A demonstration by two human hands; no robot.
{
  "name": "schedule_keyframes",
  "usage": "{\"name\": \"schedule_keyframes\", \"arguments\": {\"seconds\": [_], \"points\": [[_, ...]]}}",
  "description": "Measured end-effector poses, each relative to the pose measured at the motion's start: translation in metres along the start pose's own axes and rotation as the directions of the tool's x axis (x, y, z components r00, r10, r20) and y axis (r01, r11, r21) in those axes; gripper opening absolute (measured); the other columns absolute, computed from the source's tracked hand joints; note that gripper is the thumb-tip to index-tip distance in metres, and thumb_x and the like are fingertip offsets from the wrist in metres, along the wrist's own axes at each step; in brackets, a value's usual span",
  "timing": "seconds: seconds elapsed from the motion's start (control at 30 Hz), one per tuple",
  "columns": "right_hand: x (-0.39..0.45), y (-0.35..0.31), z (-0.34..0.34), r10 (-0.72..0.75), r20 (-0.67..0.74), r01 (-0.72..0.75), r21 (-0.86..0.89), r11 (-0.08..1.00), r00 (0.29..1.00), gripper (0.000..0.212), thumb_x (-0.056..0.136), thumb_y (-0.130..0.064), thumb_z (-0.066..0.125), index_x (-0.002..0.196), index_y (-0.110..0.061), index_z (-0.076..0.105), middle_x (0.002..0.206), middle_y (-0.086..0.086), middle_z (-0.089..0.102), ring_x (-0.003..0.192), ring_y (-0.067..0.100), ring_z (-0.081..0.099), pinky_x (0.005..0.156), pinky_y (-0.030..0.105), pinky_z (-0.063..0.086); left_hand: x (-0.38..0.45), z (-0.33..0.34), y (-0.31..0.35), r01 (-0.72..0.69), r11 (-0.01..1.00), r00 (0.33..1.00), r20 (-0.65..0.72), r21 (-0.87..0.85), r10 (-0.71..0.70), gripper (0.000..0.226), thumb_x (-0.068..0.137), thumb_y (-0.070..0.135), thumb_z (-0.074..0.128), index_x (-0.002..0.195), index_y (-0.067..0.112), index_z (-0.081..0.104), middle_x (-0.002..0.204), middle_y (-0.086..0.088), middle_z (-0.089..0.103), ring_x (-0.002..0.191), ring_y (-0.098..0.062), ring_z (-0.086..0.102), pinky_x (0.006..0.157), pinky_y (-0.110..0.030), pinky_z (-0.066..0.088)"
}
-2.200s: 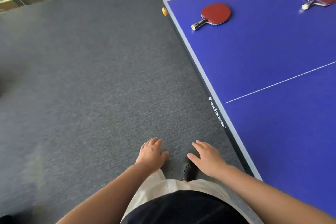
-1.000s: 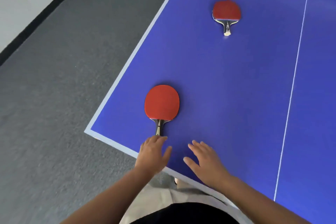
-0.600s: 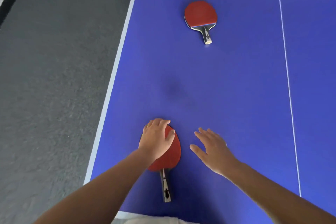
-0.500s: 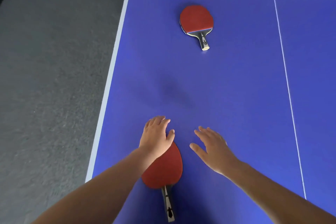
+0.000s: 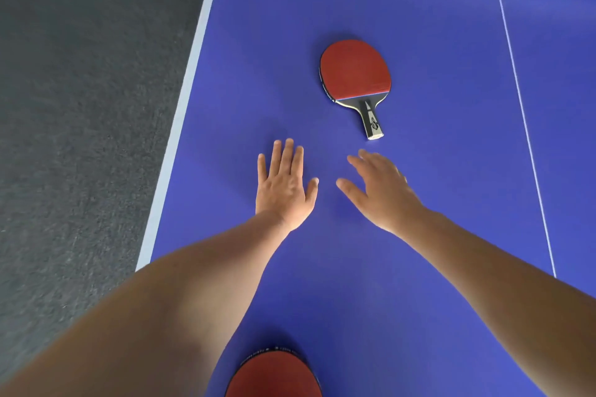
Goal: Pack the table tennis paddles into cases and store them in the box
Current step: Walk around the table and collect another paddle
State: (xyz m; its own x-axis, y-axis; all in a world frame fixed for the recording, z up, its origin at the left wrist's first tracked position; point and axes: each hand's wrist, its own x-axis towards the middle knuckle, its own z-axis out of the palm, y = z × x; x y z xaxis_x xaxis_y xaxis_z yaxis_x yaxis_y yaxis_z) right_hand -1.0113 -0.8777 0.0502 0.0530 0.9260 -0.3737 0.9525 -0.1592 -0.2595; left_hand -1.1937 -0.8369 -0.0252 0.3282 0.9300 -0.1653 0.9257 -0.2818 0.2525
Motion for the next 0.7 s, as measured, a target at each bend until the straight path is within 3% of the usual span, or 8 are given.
{"name": "schedule_keyframes", "arguments": {"seconds": [0.17, 0.3, 0.47, 0.7], "points": [[0.065, 0.01, -0.014, 0.033, -0.092, -0.034, -0.012, 0.999, 0.995, 0.064, 0.098, -0.054, 0.042, 0.149, -0.017, 0.035, 0.157, 0.008, 0.028, 0.144, 0.028, 0.024, 0.113, 0.045, 0.027, 0.028, 0.009, -0.002, 0.006, 0.999, 1.0, 0.01, 0.052, -0.007, 0.074, 0.098, 0.057, 0.018, 0.157, 0.013, 0.009, 0.166, -0.006, 0.001, 0.152, -0.024, -0.008, 0.121, -0.054, -0.002], [0.109, 0.026, -0.016, 0.066, -0.184, -0.071, -0.017, 0.997, 0.981, 0.06, 0.094, -0.054, 0.046, 0.14, -0.016, 0.042, 0.143, 0.01, 0.038, 0.129, 0.038, 0.036, 0.102, 0.051, 0.038, 0.032, 0.013, -0.001, -0.004, 0.998, 1.0, -0.016, 0.056, 0.005, 0.072, 0.098, 0.057, 0.018, 0.156, 0.015, 0.012, 0.166, -0.007, 0.004, 0.152, -0.024, -0.007, 0.121, -0.055, -0.002], [0.139, 0.034, -0.013, 0.288, -0.229, -0.293, 0.014, 0.956, 0.93, 0.064, 0.094, -0.059, 0.044, 0.149, -0.029, 0.029, 0.138, 0.016, 0.035, 0.124, 0.038, 0.036, 0.096, 0.05, 0.04, 0.03, 0.016, -0.002, -0.002, 0.999, 0.999, -0.051, 0.044, 0.004, 0.069, 0.097, 0.052, 0.022, 0.155, 0.016, 0.017, 0.165, -0.006, 0.009, 0.153, -0.024, -0.001, 0.121, -0.054, 0.002], [0.154, 0.03, -0.003, 0.3, -0.288, -0.292, 0.073, 0.954, 0.909, 0.063, 0.098, -0.045, 0.049, 0.151, -0.021, 0.023, 0.129, 0.02, 0.039, 0.116, 0.036, 0.044, 0.093, 0.045, 0.045, 0.033, 0.018, -0.001, 0.004, 0.999, 0.997, -0.072, 0.044, -0.001, 0.069, 0.095, 0.051, 0.021, 0.155, 0.016, 0.021, 0.165, -0.006, 0.013, 0.153, -0.024, 0.002, 0.122, -0.054, 0.004]]}}
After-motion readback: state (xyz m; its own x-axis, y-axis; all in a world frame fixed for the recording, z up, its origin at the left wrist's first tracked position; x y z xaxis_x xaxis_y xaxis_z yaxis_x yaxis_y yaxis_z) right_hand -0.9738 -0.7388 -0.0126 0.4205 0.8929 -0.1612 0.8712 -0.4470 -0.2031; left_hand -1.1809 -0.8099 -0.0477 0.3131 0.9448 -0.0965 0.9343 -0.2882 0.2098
